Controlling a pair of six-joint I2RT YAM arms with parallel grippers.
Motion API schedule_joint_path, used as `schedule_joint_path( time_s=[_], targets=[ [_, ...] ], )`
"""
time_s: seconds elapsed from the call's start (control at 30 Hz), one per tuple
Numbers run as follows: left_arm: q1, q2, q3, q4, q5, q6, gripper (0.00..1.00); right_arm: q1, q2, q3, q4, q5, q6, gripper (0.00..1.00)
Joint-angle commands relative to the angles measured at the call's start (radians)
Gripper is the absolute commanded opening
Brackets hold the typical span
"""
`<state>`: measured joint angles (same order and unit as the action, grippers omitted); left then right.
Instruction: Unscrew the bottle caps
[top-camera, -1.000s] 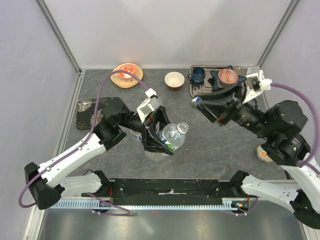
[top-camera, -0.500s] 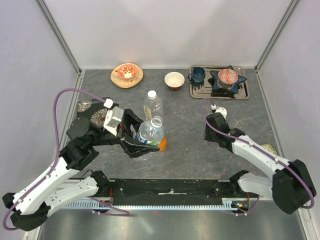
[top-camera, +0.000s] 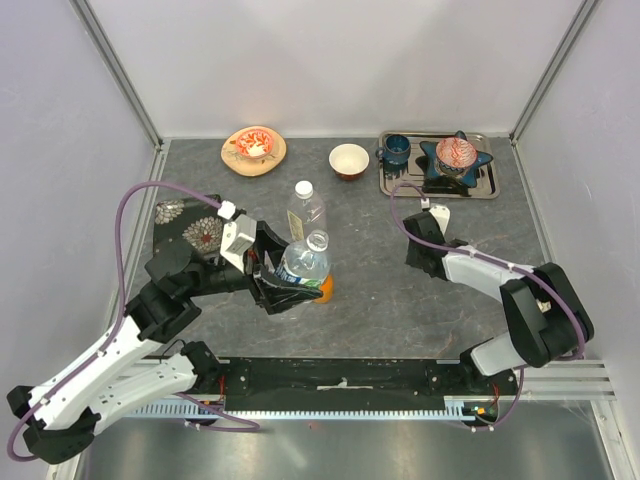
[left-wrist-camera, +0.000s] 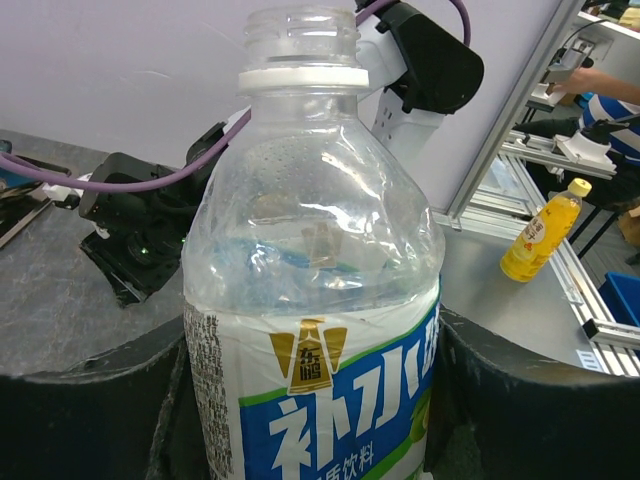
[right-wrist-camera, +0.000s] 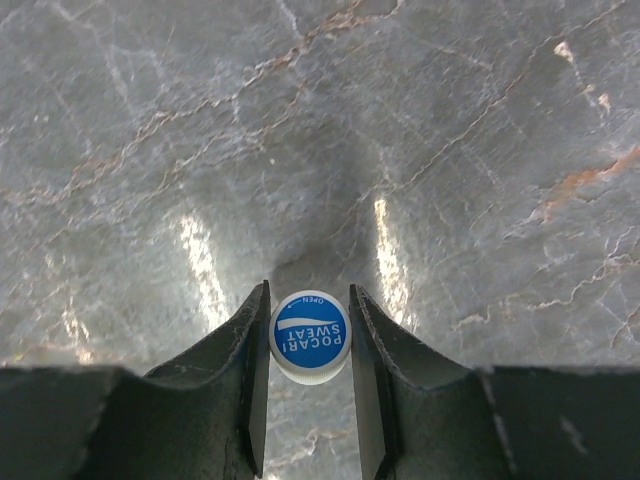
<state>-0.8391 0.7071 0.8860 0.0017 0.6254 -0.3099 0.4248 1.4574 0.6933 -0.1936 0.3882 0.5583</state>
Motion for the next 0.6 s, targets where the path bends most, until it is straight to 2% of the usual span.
schedule_joint_path(
  time_s=[0.0,0.2,0.3,0.33,0.4,0.43,0.57],
  targets=[
    [-0.002,-0.027,-0.016,0.029,-0.041,0.045,0.31,-0.009,0.040,0.052,0.052,0.051,0.026,0.00],
    [-0.002,-0.034,-0.030,0.029,-0.042,0.038,0.32,-0.012,0.130,0.078,0.062,0.015,0.029,0.00],
    [-0.002,-0.034,-0.024,0.026,-0.035,0.040,0.32,-0.011,0.146,0.069,0.065,-0.026,0.032,0.15],
    [-0.002,-0.034,-0.025,0.023,-0.035,0.046,0.32,-0.011,0.143,0.054,0.072,-0.031,0.035,0.25],
    [-0.002,-0.034,-0.032,0.020,-0.049,0.049,0.32,-0.009,0.135,0.038,0.080,-0.046,0.049,0.35],
    [-0.002,-0.032,-0.033,0.024,-0.049,0.046,0.32,-0.011,0.130,0.025,0.080,-0.052,0.054,0.43],
    [-0.002,-0.027,-0.036,0.024,-0.035,0.046,0.33,-0.009,0.087,0.011,0.080,-0.058,0.057,0.57]
  ],
)
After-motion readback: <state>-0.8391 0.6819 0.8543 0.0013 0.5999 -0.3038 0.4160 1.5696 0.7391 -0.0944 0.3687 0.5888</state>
